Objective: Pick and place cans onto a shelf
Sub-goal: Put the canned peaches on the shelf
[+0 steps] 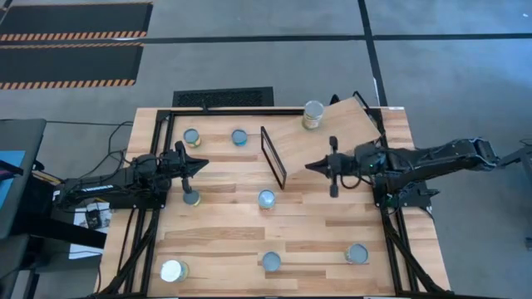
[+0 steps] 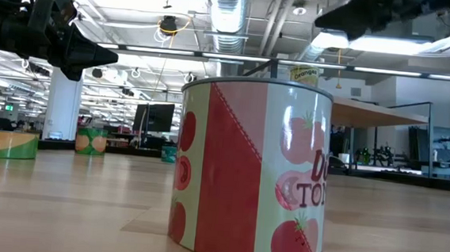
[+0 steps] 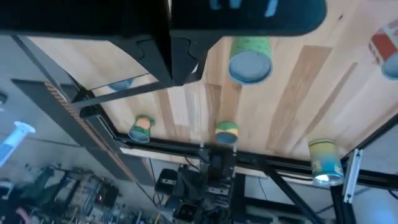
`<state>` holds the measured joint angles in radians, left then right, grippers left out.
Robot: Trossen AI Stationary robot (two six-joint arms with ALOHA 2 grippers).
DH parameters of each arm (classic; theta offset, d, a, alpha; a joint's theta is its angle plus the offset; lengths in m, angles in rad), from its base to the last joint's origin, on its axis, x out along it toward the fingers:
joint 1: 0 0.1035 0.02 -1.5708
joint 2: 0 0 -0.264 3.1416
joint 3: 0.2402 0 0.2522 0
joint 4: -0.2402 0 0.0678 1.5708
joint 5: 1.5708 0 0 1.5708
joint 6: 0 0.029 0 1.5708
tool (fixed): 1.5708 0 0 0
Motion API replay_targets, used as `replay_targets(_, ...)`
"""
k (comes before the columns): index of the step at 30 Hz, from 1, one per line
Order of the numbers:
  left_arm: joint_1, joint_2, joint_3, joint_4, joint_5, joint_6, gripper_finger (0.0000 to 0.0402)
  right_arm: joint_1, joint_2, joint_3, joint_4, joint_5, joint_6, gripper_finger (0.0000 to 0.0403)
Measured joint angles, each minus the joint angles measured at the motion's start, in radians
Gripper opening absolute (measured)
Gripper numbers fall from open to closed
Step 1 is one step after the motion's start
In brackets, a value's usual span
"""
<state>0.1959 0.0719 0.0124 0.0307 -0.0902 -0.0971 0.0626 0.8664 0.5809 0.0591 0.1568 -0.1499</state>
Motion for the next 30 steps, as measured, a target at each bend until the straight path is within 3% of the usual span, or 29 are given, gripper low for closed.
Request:
replay_targets(15, 0.000, 0.000, 0.000, 0.000, 0.000, 0.000, 0.0000, -0.026, -0.194, -0.357, 0.444, -0.141, -0.080, 0.0006)
replay_targets(20, 0.000, 0.000, 0.000, 0.000, 0.000, 0.000, 0.0000, -0.026, -0.216, -0.411, 0.529, -0.155, -0.084, 0.0005)
replay_targets(30, 0.000, 0.000, 0.000, 0.000, 0.000, 0.000, 0.0000, -0.044, -0.216, -0.418, 0.534, -0.160, -0.111, 0.0006)
